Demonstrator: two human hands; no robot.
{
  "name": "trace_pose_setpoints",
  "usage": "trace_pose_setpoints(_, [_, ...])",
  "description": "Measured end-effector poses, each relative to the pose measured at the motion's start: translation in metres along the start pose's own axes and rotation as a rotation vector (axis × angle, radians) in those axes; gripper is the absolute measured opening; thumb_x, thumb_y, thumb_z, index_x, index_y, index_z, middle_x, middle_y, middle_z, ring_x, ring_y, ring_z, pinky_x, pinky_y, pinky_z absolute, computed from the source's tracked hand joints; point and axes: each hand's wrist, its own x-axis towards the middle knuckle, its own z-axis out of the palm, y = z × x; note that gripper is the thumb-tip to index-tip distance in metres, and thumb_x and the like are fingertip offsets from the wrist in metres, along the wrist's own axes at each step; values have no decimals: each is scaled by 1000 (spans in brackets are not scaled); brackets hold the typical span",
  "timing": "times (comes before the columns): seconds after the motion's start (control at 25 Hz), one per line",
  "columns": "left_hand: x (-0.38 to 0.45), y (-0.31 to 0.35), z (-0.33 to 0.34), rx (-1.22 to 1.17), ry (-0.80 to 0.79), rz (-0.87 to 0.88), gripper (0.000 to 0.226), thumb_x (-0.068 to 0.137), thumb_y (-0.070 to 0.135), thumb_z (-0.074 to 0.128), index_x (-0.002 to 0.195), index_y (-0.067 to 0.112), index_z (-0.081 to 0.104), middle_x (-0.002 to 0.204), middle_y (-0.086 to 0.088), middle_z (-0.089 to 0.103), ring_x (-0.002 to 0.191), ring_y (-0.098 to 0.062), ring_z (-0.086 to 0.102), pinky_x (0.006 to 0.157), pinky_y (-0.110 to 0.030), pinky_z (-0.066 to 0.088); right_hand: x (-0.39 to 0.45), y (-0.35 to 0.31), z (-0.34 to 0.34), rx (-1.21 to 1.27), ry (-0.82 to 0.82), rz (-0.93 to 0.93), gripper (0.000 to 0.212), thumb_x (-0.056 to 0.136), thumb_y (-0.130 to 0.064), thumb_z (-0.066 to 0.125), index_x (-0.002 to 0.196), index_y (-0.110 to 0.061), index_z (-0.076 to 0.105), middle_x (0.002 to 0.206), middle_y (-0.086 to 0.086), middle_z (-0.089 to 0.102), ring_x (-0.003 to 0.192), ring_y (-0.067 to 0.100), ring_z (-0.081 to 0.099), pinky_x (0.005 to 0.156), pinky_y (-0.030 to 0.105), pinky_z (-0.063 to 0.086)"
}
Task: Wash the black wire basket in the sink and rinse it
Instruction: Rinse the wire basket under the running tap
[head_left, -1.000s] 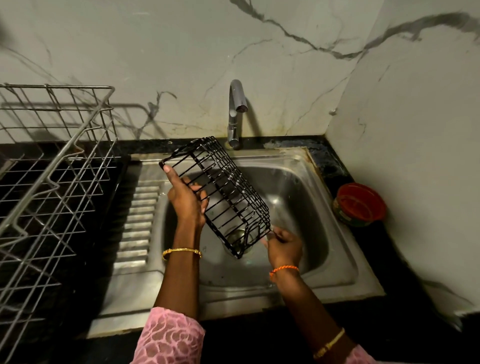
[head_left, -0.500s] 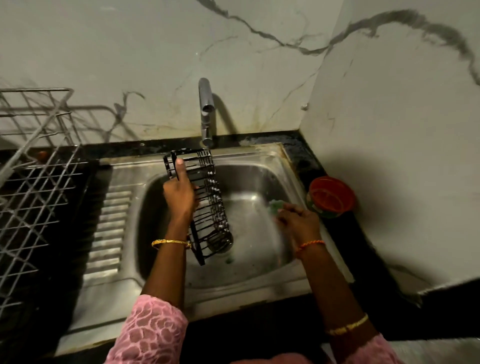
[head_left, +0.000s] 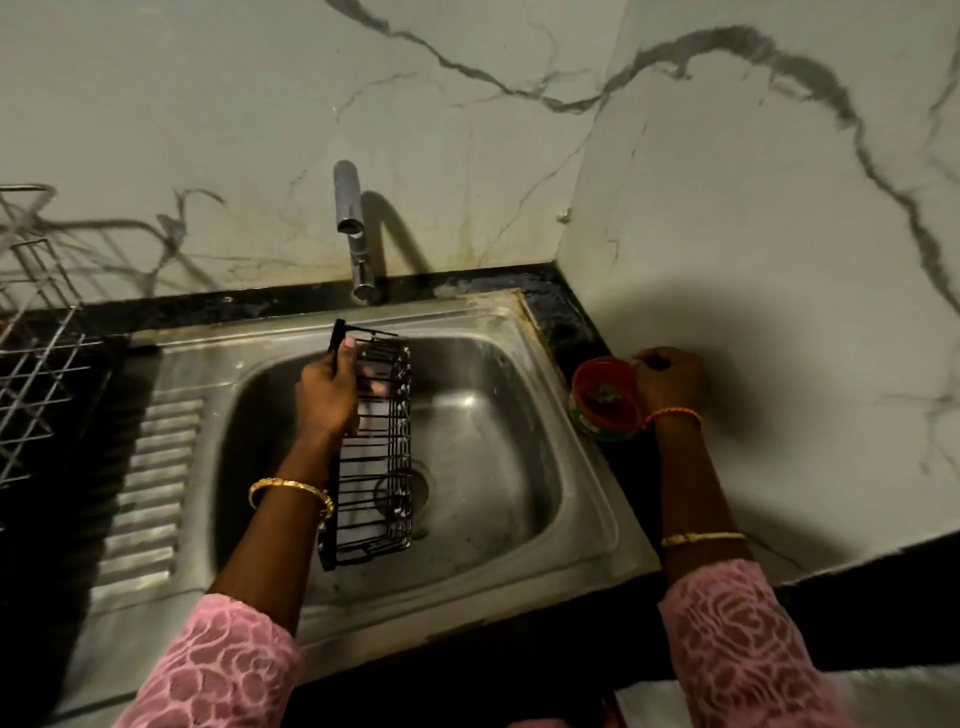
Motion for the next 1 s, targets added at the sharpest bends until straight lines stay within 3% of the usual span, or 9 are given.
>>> trace_pose_setpoints(0.16, [-1,-3,-7,41,-36,-104,53,95,54,39,87,8,65,75,-10,72,51,-31,67,48,-34,56,-14,-36,29,196,-60,-7,8,73,-8,66,76,-13,72,78,10,70,77,23,65,77,34,53])
trace_pose_setpoints(0.32, [7,-21,-18,38,11,-168,73,79,79,37,82,14,70,81,-15,73,74,-31,71,73,-50,58,-43,-105,99,410,-476,-56,4,79,1,64,78,0,67,69,18,65,56,14,61,62,30,54])
trace_pose_setpoints(0.4, [5,-14,-20,-108,6,-232,66,89,66,39,89,7,68,77,-20,71,63,-26,71,61,-36,59,-57,-142,136,601,-833,198,9,87,2,57,79,-1,60,61,12,64,49,8,62,60,22,55])
trace_pose_setpoints(0.48, [2,-4,-18,-258,-16,-292,58,98,47,38,95,-7,61,64,-19,68,48,-19,67,46,-25,55,-61,-165,173,714,-1039,447,11,93,-6,51,97,0,59,66,10,67,84,19,68,87,29,51])
trace_pose_setpoints(0.56, [3,2,-17,-344,-19,-336,54,98,45,39,90,-5,57,54,-12,67,45,-20,66,45,-27,55,-52,-183,205,724,-1076,606,41,95,-20,51,128,3,45,114,21,60,122,30,49,103,36,39])
trace_pose_setpoints(0.64, [12,6,-19,-398,1,-381,52,97,48,39,85,1,56,54,-12,68,48,-24,67,57,-35,56,-40,-196,226,754,-1061,706,59,92,-34,52,136,1,34,140,22,39,128,32,41,105,39,38])
trace_pose_setpoints(0.72, [24,5,-19,-445,22,-434,52,98,49,37,83,1,55,57,-15,68,53,-28,68,64,-40,56,-36,-199,241,805,-1040,772,58,91,-37,53,136,-5,35,141,23,36,125,37,43,100,42,44])
trace_pose_setpoints(0.88, [32,6,-17,-491,29,-496,53,100,44,33,85,-2,53,53,-16,66,46,-27,66,48,-32,55,-31,-183,259,900,-961,689,15,96,-12,46,109,-5,50,135,19,45,112,31,54,93,38,51])
trace_pose_setpoints(1.0, [30,3,-14,-504,18,-497,53,100,44,34,82,-2,52,53,-17,66,44,-26,66,42,-29,55,-28,-193,261,806,-988,804,18,87,-17,62,97,-4,53,123,11,53,119,30,49,94,33,49])
